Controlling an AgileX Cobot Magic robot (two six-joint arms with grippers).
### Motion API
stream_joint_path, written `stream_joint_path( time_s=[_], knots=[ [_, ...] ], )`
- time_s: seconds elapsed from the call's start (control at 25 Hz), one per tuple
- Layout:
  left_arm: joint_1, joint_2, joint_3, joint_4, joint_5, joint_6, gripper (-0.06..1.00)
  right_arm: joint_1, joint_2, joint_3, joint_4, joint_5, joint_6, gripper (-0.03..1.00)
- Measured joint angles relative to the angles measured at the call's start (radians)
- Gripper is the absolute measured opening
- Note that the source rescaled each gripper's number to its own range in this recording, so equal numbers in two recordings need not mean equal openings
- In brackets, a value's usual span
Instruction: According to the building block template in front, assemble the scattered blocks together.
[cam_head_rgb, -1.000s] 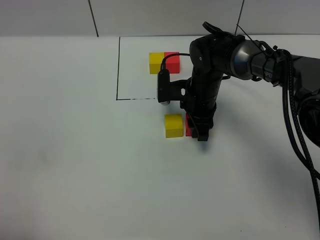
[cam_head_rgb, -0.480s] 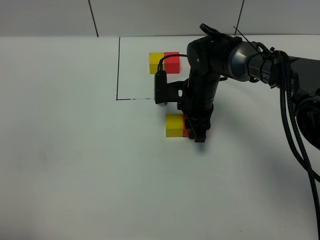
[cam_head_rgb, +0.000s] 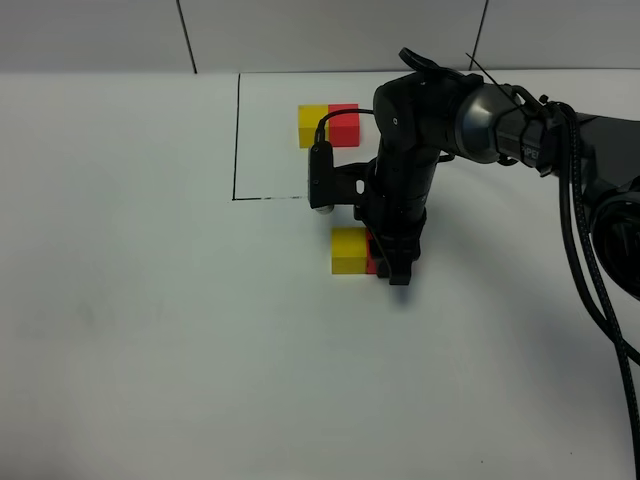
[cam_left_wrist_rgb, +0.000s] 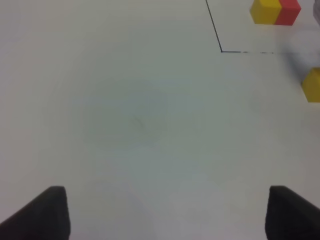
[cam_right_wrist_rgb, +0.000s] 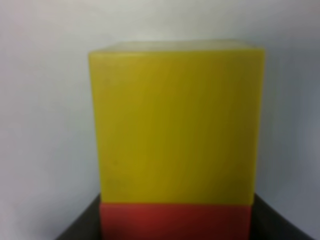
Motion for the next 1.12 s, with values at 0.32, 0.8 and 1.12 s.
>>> stream_joint_path(
  time_s=[0.32, 0.8, 1.12],
  knots=[
    [0.0, 0.0, 0.0, 0.0, 0.0, 0.0, 0.8, 0.003, 0.0, 0.002, 0.011, -0.004, 0.019, 0.61],
    [0.0, 0.0, 0.0, 0.0, 0.0, 0.0, 0.8, -0.104, -0.195, 0.019, 0.015, 0.04, 0.322, 1.0],
    [0.0, 0.0, 0.0, 0.0, 0.0, 0.0, 0.8, -0.441, -0.397, 0.25, 0.08, -0.037, 0.558, 1.0]
  ],
)
